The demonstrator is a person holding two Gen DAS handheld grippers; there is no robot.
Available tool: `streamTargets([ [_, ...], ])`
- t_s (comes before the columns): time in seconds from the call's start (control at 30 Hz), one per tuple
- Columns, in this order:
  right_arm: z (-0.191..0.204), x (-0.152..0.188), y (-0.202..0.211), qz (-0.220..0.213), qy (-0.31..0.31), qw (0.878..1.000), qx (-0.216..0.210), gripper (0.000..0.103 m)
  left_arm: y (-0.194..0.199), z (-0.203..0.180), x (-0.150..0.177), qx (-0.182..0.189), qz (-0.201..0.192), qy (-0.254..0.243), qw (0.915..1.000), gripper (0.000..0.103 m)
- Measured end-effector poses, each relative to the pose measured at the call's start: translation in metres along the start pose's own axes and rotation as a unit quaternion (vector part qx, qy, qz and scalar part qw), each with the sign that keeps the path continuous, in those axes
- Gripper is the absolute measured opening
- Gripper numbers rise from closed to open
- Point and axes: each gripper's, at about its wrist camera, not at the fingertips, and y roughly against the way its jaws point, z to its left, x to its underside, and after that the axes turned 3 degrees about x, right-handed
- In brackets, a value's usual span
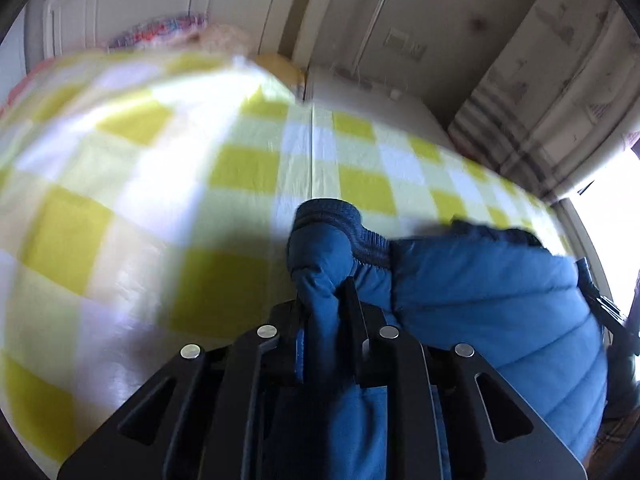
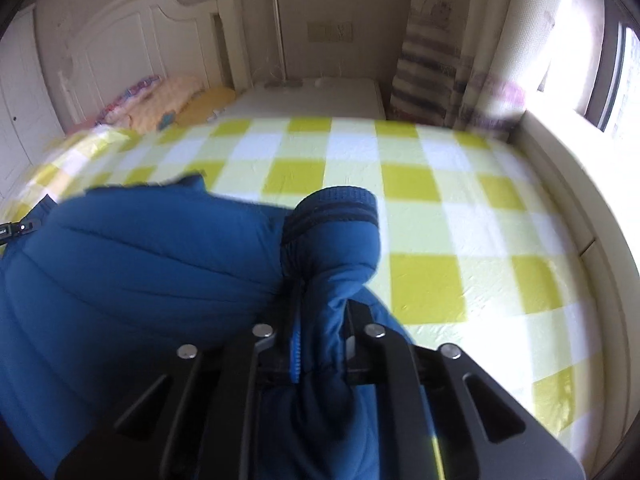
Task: Fold large clothes
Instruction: 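Carry the hem with both grippers and fold it over toward the collar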
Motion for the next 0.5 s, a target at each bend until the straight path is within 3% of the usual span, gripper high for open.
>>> streamTargets([
  [0.13,-0.01,-0.024,0.056,-0.075,-0.026,0.996,-0.037,0.01,0.044,-0.017,-0.023,0.026,-0.054,-0.012,0.9981,0.02],
  [0.2,-0.01,-0.04,0.065,-0.098,-0.024,0.995,-0.025,0.01,0.043,-0.025,-0.033,0.003,-0.063,-0.021,0.9978,0.02],
  [0.27,-0.006,-0.046,0.049,-0.085,-0.021,0.996,-0.003,0.01,0.028,-0.025,-0.037,-0.024,-0.053,-0.023,0.998,0.02],
  [0.33,-0.006,-0.04,0.013,-0.041,-0.027,0.999,0.01,0.013,-0.009,-0.019,-0.029,-0.046,-0.013,-0.015,0.9988,0.02],
  [0.37,-0.005,-0.031,-0.016,0.0,-0.028,1.0,0.014,0.018,-0.029,-0.015,-0.021,-0.06,0.014,-0.014,0.998,0.031],
  [0.4,-0.005,-0.021,-0.038,0.029,-0.032,0.999,0.008,0.031,-0.046,-0.009,-0.013,-0.058,0.032,-0.003,0.9978,0.037],
  [0.5,-0.008,-0.011,-0.044,0.021,-0.049,0.999,0.007,0.037,-0.035,0.003,-0.012,-0.055,0.012,0.019,0.9983,0.04],
])
